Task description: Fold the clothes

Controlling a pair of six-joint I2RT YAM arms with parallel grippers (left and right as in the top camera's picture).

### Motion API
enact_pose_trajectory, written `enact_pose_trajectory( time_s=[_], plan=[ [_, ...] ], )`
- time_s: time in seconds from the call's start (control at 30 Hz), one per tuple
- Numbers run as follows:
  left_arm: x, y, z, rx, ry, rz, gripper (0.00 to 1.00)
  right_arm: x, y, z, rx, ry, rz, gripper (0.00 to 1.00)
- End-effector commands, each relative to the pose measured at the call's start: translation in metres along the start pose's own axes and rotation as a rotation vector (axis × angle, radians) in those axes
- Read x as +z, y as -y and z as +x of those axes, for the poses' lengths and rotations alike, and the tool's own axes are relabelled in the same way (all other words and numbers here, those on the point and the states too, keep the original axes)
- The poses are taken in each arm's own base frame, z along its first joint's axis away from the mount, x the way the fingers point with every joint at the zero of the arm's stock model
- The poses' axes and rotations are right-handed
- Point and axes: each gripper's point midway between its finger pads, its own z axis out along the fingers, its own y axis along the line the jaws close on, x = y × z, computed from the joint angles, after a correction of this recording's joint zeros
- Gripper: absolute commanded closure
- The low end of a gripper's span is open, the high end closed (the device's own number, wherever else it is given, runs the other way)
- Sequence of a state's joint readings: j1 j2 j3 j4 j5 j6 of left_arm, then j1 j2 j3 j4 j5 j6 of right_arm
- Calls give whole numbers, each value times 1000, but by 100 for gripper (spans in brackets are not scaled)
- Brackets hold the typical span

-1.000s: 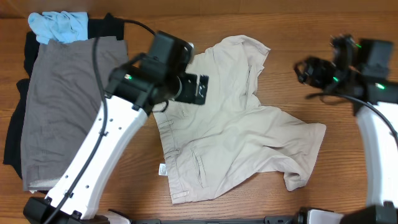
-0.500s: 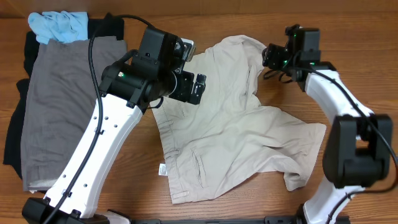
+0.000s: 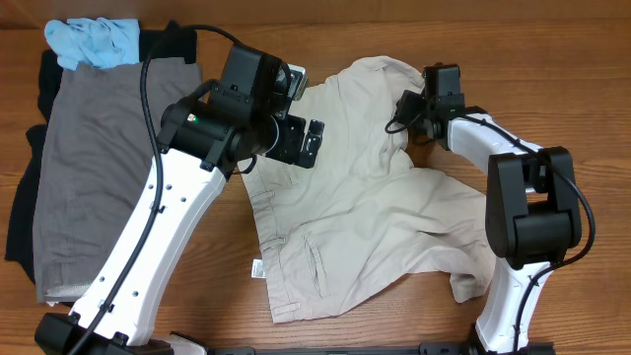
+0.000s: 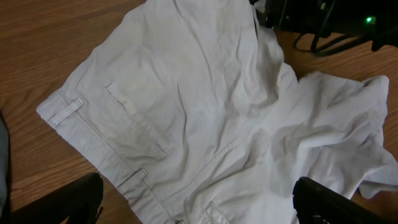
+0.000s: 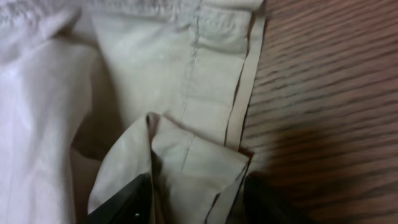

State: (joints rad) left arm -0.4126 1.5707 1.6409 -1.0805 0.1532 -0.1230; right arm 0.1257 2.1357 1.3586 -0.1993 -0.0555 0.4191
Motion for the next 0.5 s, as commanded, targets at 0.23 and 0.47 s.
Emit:
enact_pose_trajectory(
  time_s=[0.23,0.47],
  plan=[
    [-1,-1,0,12,-2,-9,0,14,8,-3,112,29,23,63],
    [-1,-1,0,13,-2,-9,1,10,9,-18,121,62,13,95]
  ],
)
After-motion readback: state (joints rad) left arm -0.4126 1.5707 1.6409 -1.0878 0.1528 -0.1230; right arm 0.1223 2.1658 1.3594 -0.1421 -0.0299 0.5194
